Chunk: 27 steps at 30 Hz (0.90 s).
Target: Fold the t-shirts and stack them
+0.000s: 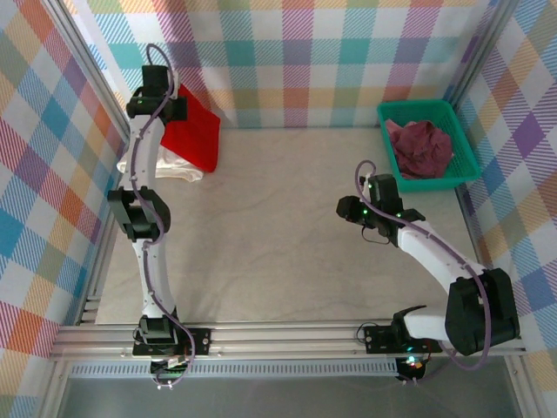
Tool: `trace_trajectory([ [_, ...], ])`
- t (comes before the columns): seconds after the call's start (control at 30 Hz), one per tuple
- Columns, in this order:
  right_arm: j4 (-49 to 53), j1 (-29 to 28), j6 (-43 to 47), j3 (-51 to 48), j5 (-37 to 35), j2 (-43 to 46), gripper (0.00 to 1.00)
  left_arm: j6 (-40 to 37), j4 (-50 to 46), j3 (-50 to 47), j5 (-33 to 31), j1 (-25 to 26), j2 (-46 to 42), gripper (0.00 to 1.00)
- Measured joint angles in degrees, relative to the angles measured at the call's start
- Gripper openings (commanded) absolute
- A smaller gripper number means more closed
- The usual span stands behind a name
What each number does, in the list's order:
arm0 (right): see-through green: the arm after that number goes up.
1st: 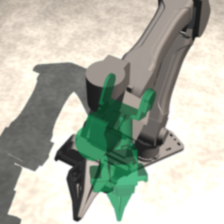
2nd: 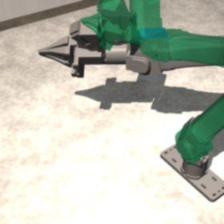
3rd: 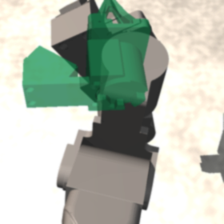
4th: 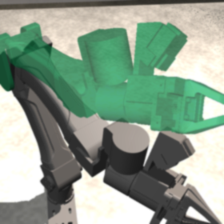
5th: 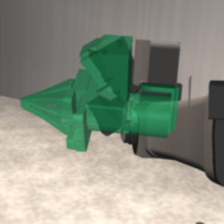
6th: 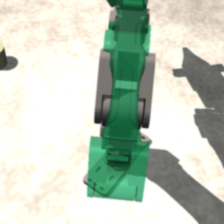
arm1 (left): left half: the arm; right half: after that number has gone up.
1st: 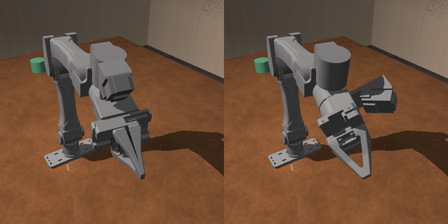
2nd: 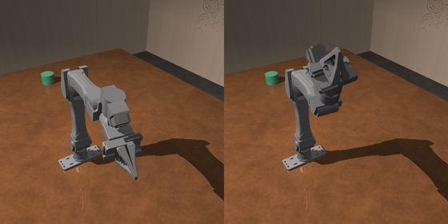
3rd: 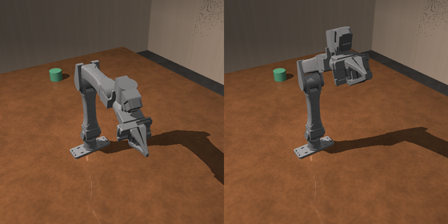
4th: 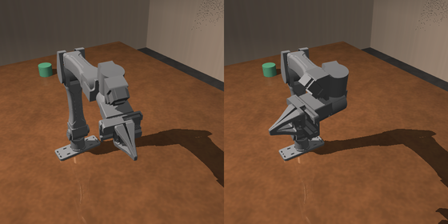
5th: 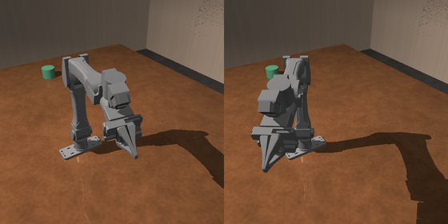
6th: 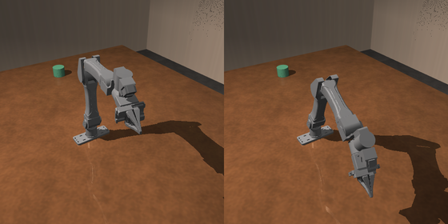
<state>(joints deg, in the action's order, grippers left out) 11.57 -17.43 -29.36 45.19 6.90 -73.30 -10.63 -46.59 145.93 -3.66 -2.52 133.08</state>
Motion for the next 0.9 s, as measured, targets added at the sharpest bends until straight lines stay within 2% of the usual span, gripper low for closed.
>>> trace_trajectory([
  [0.3,2.5,0.0,0.1,0.3,-1.2,1.4,0.33,0.3,-0.1,0.6,2.1,-6.7,3.0,0.0],
  [0.37,3.0,0.0,0.1,0.3,-1.4,1.7,0.33,0.3,0.4,0.7,1.5,-7.8,4.4,0.03],
  [0.4,3.1,0.0,0.1,0.3,-1.4,1.9,0.33,0.2,0.6,0.9,0.8,-8.3,5.2,0.07],
  [0.43,3.1,0.0,0.1,0.3,-1.4,2.1,0.33,0.0,1.0,1.0,-0.3,-8.7,6.1,0.27],
  [0.47,3.2,0.0,0.1,0.3,-1.4,2.2,0.33,-0.3,1.4,1.1,-1.4,-9.0,6.9,0.51],
  [0.5,3.2,0.0,0.3,0.3,-1.4,2.4,0.33,-0.4,1.8,1.2,-3.0,-9.2,7.7,0.69],
  [0.6,3.4,0.0,0.3,0.5,-1.3,3.0,0.34,0.0,2.1,1.2,-7.9,-9.3,8.7,0.94],
  [0.63,3.5,0.0,0.5,0.6,-1.3,3.1,0.34,0.6,2.1,1.2,-9.6,-9.3,8.7,0.98],
  [0.73,3.5,0.0,1.0,1.4,-1.3,3.2,0.36,3.5,4.4,-2.3,-11.5,-9.2,5.8,1.0],
  [0.8,3.5,0.0,1.4,1.9,-1.3,3.1,0.38,5.4,9.3,-13.1,-10.4,-8.8,-1.2,1.0],
  [0.9,3.4,0.0,2.1,3.1,-1.4,2.3,0.44,9.5,20.7,-37.2,-6.8,-7.9,-17.9,1.0],
])
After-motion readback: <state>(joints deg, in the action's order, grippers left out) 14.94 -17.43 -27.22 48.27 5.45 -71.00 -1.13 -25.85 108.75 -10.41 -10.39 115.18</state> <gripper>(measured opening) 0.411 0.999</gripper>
